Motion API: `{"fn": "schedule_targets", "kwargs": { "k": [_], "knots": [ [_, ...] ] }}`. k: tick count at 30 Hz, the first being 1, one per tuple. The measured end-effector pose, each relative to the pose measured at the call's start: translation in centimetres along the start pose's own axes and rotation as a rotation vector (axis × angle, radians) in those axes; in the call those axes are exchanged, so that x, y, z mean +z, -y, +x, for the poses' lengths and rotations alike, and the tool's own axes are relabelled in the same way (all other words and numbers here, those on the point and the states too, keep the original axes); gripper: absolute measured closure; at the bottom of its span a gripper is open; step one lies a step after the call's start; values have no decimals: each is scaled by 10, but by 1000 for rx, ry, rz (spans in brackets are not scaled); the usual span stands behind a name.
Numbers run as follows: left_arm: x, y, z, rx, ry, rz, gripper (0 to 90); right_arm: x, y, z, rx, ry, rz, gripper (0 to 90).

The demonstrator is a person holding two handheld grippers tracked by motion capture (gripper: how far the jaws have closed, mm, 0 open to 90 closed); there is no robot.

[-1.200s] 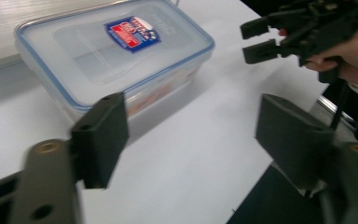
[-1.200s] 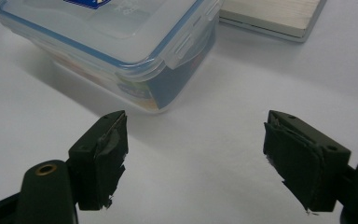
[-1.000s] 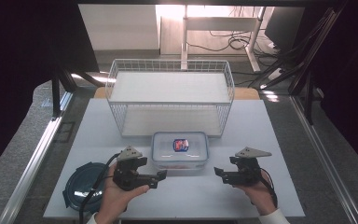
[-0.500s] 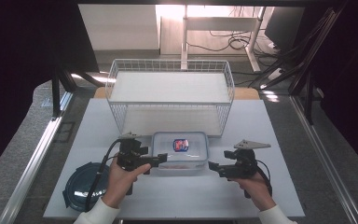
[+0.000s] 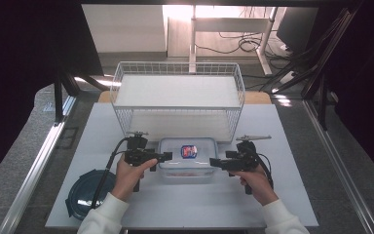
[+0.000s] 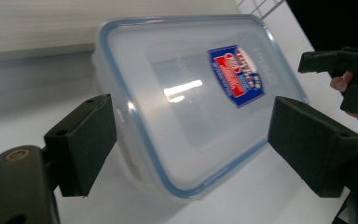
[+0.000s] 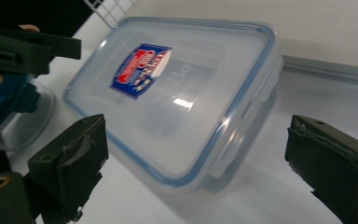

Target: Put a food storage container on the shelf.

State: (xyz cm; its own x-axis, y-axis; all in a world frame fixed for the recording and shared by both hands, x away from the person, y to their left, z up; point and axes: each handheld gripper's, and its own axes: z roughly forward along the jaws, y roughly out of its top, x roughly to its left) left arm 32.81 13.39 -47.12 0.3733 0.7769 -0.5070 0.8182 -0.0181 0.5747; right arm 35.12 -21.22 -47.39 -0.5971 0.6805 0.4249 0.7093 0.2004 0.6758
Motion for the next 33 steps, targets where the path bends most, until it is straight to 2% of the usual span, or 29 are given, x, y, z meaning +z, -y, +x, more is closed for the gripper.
{"fn": "schedule_targets", "kwargs": {
  "k": [2, 5, 9, 12, 14, 18, 19, 25, 29, 30, 31, 33],
  "knots": [
    [3, -2, 5, -13, 9, 31, 117, 6, -2, -1, 4, 8, 9, 57],
    [13, -4, 13, -52, 34, 57, 109, 12, -6, -2, 13, 5, 15, 57],
    [22, -5, 19, -77, 47, 81, 106, 16, -7, -5, 32, -7, 17, 55],
    [28, -6, 21, -95, 42, 86, 106, 21, -7, -10, 62, -21, 34, 49],
    [32, -6, 24, -117, 58, 93, 106, 24, -7, -12, 78, -33, 40, 48],
    [35, -6, 27, -121, 65, 110, 106, 28, -6, -15, 101, -63, 52, 46],
    [37, -6, 29, -142, 82, 116, 100, 32, -6, -18, 129, -84, 62, 42],
    [40, -5, 33, -158, 121, 123, 96, 41, -5, -21, 147, -93, 77, 46],
    [42, -3, 36, -177, 175, 137, 134, 45, -4, -21, 163, -105, 82, 76],
    [42, -2, 36, -175, 176, 138, 134, 44, -4, -21, 166, -91, 79, 120],
    [41, -2, 36, -174, 178, 139, 134, 44, -4, -21, 166, -91, 79, 120],
    [39, -2, 37, -172, 178, 135, 159, 41, -4, -22, 203, -85, 72, 176]
  ]
}}
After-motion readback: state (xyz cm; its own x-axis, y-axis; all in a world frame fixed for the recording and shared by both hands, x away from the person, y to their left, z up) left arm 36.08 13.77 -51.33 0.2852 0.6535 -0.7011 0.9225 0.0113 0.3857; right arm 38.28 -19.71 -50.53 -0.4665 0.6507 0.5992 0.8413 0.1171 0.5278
